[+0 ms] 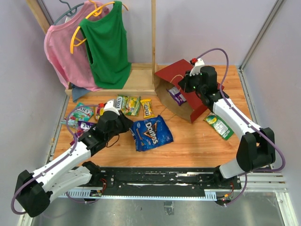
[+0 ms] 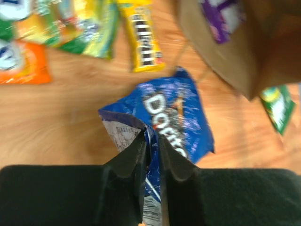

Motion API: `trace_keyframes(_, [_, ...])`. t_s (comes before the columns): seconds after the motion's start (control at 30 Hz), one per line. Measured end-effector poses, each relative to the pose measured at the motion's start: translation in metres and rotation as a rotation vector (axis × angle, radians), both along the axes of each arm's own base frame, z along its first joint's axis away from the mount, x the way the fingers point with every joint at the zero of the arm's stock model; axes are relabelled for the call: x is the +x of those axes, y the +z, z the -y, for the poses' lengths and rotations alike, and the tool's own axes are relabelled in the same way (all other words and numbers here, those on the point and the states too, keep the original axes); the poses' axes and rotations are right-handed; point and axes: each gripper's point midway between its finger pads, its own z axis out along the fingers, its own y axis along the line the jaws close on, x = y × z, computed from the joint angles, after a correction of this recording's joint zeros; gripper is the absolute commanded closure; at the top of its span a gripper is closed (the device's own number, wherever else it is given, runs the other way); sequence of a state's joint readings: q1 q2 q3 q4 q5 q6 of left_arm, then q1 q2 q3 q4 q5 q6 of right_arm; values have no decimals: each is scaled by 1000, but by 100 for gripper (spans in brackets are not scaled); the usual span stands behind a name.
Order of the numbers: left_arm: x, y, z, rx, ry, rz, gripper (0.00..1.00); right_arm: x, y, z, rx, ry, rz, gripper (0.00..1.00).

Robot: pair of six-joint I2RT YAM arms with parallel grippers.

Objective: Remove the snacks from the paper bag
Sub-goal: Place the snack at the center of the board, then adjust the snack at the center of the board.

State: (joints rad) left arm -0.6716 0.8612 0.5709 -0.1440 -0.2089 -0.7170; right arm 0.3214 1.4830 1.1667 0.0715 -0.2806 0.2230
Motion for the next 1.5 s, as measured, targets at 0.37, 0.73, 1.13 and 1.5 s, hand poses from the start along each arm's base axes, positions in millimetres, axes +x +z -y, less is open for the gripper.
trace_keyframes(0.37, [7, -8, -63, 173, 217, -29, 1, -1, 1, -4, 7, 10, 0, 97])
trace_keyframes(0.73, [14, 36, -41, 220, 122, 78, 5, -2, 1, -4, 7, 10, -1, 96])
trace_keyframes(1.13, [-8, -7, 91, 187, -269, 74, 17, 4, -20, -6, -4, 10, -46, 96])
trace_keyframes(1.5, [-36, -88, 122, 67, -386, -48, 23, 4, -21, -6, -5, 10, -46, 96])
